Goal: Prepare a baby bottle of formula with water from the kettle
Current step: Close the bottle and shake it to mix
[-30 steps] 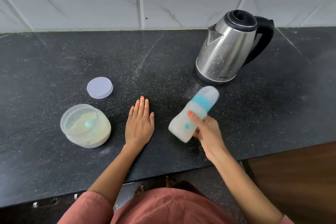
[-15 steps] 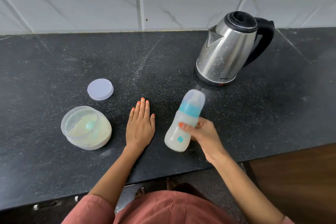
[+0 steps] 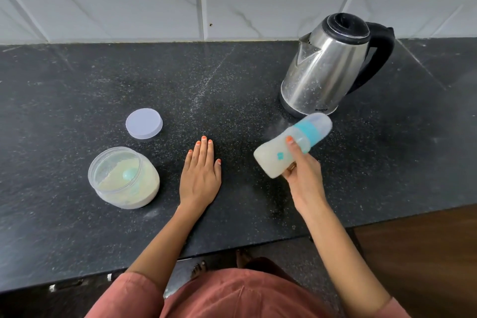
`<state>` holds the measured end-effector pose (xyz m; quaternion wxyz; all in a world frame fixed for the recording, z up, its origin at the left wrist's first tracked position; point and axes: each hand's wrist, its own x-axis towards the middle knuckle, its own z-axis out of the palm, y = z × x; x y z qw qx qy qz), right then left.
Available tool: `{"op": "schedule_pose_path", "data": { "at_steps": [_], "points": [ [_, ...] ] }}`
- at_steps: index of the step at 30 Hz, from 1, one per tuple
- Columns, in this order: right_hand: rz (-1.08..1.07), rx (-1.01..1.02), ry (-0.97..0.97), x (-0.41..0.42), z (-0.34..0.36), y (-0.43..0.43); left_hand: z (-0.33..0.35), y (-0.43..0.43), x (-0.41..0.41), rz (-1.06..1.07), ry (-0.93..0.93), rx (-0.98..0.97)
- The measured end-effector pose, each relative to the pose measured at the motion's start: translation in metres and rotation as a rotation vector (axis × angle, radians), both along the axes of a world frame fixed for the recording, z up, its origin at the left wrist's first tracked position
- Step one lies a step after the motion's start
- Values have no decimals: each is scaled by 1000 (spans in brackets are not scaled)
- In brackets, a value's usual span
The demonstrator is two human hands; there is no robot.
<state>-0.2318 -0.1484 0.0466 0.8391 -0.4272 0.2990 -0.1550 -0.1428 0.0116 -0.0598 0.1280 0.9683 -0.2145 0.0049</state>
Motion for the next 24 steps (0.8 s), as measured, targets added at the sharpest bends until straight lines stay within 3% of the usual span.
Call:
{"op": "schedule_pose_path", "data": {
  "at_steps": [2, 7, 9, 13, 15, 18, 19, 24],
  "points": [
    [-19, -12, 4, -1, -2, 4, 0, 0, 0, -1, 3, 4],
    [485, -367, 134, -28, -7, 27, 1, 0, 0, 0, 11, -10],
    [386, -339, 97, -21, -3, 20, 2, -1, 0, 1, 20, -29],
    [-28, -84, 19, 2, 2, 7, 1, -1, -1, 0, 17, -37],
    [25, -151, 59, 0, -1, 16, 1, -1, -1, 4, 16, -34],
    [373, -350, 145, -17, -5, 34, 2, 0, 0, -1, 19, -39],
    [399, -350, 131, -19, -4, 33, 2, 0, 0, -2, 19, -42],
    [-55, 32, 15, 1, 4, 12, 1, 0, -1, 0, 15, -40]
  ]
}}
